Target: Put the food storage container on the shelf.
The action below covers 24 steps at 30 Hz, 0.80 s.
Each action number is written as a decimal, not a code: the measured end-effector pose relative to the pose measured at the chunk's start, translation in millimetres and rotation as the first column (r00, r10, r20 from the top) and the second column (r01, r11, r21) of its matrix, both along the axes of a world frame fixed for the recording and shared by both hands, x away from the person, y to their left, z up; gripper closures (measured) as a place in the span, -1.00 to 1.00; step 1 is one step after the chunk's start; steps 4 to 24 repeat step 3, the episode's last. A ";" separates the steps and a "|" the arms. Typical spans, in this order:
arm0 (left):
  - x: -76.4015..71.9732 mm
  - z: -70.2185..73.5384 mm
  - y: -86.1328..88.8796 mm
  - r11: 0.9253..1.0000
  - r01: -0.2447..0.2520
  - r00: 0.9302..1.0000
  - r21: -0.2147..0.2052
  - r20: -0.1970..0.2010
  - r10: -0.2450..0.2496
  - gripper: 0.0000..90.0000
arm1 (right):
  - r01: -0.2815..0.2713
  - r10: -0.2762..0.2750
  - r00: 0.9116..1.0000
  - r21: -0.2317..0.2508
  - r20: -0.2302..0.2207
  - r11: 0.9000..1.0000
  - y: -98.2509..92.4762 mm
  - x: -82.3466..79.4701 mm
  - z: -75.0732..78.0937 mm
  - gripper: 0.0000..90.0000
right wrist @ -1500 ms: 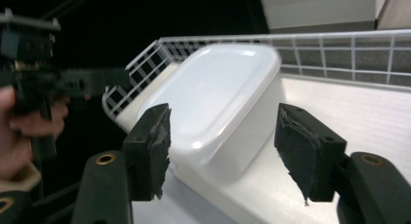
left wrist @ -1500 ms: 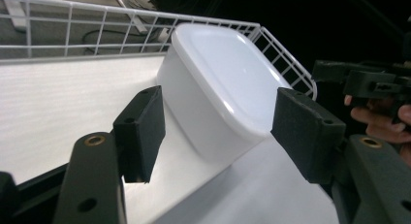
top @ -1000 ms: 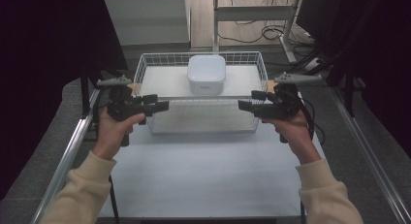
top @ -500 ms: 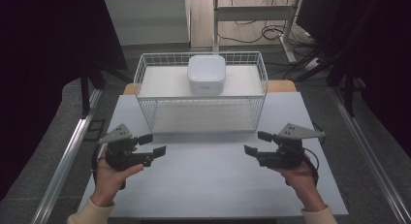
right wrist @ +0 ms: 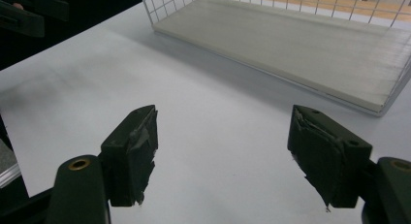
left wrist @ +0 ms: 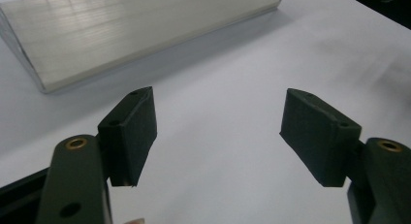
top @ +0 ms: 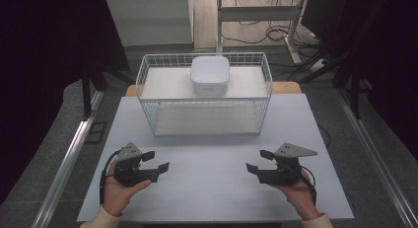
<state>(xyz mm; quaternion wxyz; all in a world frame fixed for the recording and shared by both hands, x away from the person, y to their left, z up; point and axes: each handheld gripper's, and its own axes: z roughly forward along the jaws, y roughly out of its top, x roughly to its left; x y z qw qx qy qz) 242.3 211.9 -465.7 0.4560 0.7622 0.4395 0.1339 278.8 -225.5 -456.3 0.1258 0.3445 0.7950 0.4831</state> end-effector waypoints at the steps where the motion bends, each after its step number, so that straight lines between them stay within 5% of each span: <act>1: 0.1 -0.9 0.4 1.000 -0.003 1.000 -0.003 0.001 0.003 -0.36 | 0.000 0.000 1.000 0.002 0.001 1.000 -0.2 0.0 -0.5 -0.42; 24: 0.6 -3.6 0.8 1.000 -0.007 1.000 -0.001 0.000 0.007 -0.36 | 0.004 -0.004 1.000 -0.007 0.010 1.000 -0.9 0.5 -2.8 -0.42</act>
